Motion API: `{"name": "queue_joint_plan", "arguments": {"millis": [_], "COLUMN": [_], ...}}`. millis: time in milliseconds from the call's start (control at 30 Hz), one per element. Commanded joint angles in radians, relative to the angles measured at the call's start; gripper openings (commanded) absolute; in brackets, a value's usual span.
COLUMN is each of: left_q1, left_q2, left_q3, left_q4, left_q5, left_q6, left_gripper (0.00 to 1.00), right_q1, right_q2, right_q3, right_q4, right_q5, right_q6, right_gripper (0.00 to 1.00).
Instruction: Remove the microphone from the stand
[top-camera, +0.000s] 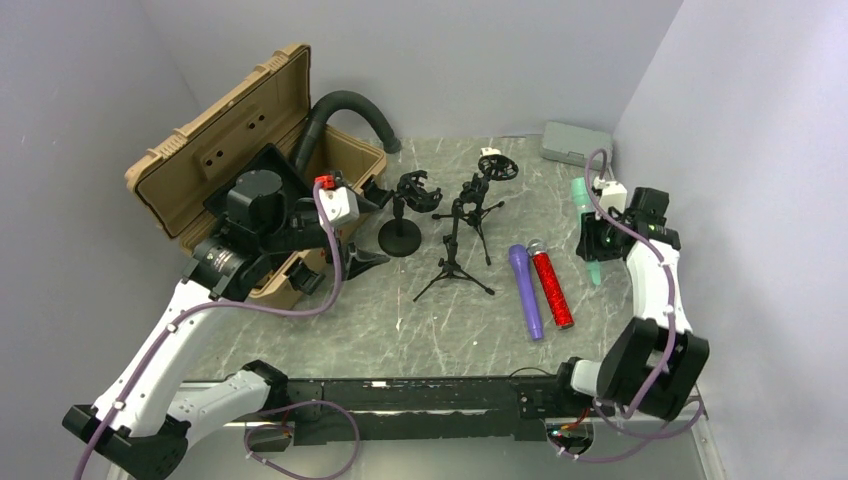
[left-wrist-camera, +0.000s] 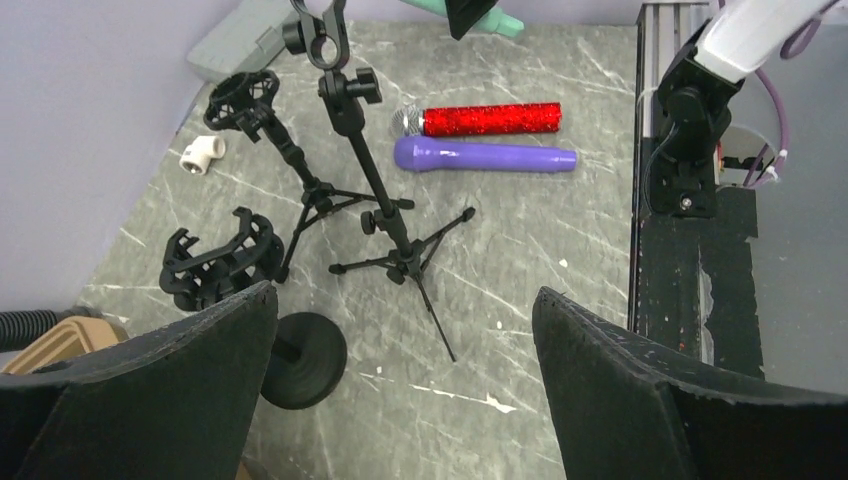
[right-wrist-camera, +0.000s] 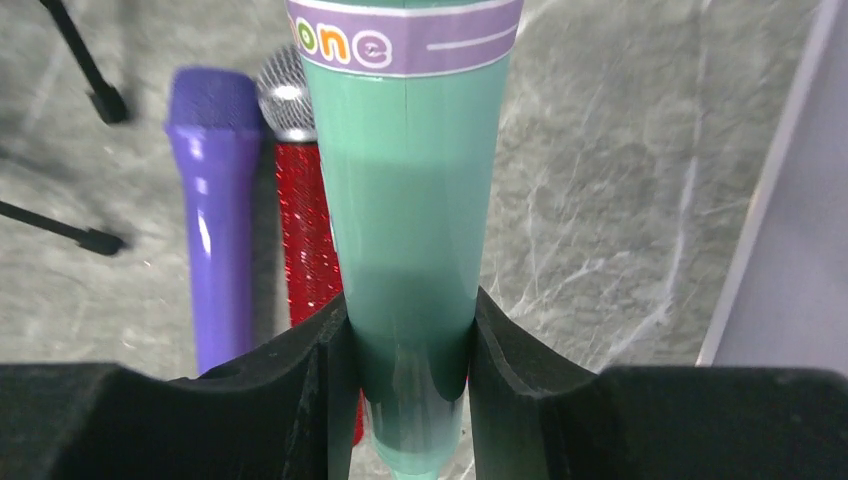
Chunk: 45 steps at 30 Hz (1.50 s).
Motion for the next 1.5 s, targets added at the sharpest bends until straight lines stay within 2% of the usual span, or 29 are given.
{"name": "queue_joint_plan", "arguments": {"millis": [0,433,767,900,1467], "left_q1": [0.002,0.001,0.001,0.003,0.002], "left_q2": [-0.025,-0.017,-0.023,-0.023,-0.034], "left_q3": [-0.014,-0.021,-0.022,-0.015,0.000], "left_q4": [-0.006,-0.004,-0.012,-0.020,-0.053], "left_q5": [-0.006,0.005,0.007,0.010,-0.002], "left_q6": [0.043,0.040,0.052,0.057,0.088], "left_gripper": [0.99,1.00,0.99,0.99,0.99], "right_q1": [-0.024,-0.024,-0.029,-0.033,-0.034], "right_q2": [0.088,0.297,0.325,0.330,0.359], "right_q3": [-0.023,-0.110,-0.136,-0.136,-0.161], "right_q4": [-0.038,0.008,-0.012,-0.032,-0.061], "right_q5": [0.012,0.082,0.141,0.149,0.179], "right_q6": [-0.148,-0.160,-0.162,-0.166,-0.172], "right_gripper": [0.00,0.00,0.01,0.05,0.34]}}
